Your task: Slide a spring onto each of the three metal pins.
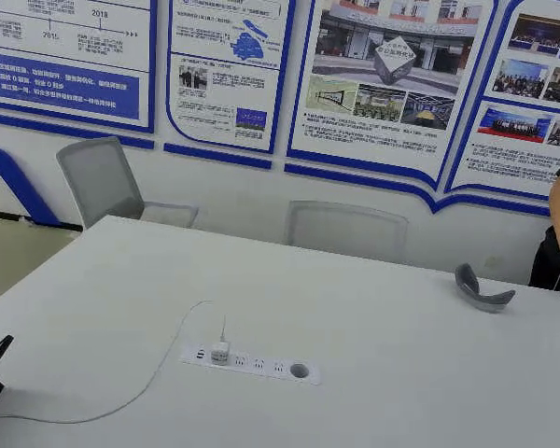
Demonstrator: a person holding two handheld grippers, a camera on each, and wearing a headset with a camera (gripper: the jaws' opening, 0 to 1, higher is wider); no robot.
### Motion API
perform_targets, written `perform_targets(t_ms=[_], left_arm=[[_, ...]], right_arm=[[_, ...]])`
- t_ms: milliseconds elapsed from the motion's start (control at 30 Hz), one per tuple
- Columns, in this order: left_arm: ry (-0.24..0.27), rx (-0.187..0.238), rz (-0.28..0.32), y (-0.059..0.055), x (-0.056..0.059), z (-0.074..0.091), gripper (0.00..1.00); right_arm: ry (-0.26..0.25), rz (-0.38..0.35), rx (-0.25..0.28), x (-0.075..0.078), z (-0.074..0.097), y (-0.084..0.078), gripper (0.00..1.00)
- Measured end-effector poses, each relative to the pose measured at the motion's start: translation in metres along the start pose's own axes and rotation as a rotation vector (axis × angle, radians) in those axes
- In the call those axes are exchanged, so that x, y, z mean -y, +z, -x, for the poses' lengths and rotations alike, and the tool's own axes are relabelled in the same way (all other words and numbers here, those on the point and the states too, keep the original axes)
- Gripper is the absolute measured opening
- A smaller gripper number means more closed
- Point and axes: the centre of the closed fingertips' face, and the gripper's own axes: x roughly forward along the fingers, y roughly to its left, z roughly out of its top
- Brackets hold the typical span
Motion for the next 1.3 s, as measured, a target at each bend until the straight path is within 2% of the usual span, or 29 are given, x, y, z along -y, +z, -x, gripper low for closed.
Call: perform_targets(t_ms=[333,467,567,667,800,933,967,1000,1067,1133,1167,1200,1233,1267,1300], left_arm=[[-0.012,-0.007,-0.008,0.001,0.008,-0.006,0.69],[-0.023,-0.017,-0.012,-0.002,0.015,-0.009,0.69],[-0.033,-0.03,-0.014,-0.007,0.021,-0.011,0.67],[-0.041,-0.039,-0.005,-0.011,0.026,-0.01,0.65],[-0.061,-0.043,0.003,-0.013,0.034,-0.008,0.64],[-0.105,-0.012,0.041,-0.003,0.049,-0.01,0.63],[-0.131,0.017,0.08,0.004,0.057,-0.011,0.62],[-0.17,0.069,0.132,0.016,0.066,-0.012,0.6],[-0.191,0.118,0.154,0.029,0.074,-0.013,0.56],[-0.145,0.066,0.051,0.023,0.071,-0.022,0.53],[-0.103,-0.006,-0.029,0.01,0.065,-0.03,0.46],[-0.076,-0.057,-0.073,0.0,0.059,-0.035,0.4],[-0.051,-0.086,-0.102,-0.007,0.054,-0.04,0.33],[-0.028,-0.098,-0.089,-0.013,0.048,-0.046,0.27],[-0.009,-0.104,-0.041,-0.017,0.043,-0.049,0.24]], right_arm=[[-0.004,-0.011,-0.003,0.003,0.006,-0.007,0.82],[-0.008,-0.02,-0.009,0.001,0.009,-0.014,0.81],[-0.004,-0.025,-0.024,-0.007,0.012,-0.024,0.8],[0.006,-0.032,-0.064,-0.017,0.012,-0.044,0.79],[0.019,-0.051,-0.082,-0.033,0.013,-0.056,0.76],[0.05,-0.044,-0.109,-0.057,0.008,-0.059,0.73],[0.054,-0.046,-0.119,-0.062,0.006,-0.059,0.71],[0.068,-0.049,-0.123,-0.071,0.003,-0.057,0.68],[0.104,-0.021,-0.146,-0.088,-0.003,-0.058,0.61],[0.094,0.09,-0.228,-0.099,-0.005,-0.067,0.55],[0.08,0.148,-0.262,-0.104,-0.006,-0.072,0.52],[0.083,0.185,-0.278,-0.108,-0.005,-0.076,0.51],[0.082,0.215,-0.297,-0.112,-0.004,-0.08,0.49],[0.064,0.24,-0.32,-0.115,-0.002,-0.087,0.45],[0.054,0.25,-0.333,-0.118,0.0,-0.092,0.42]])
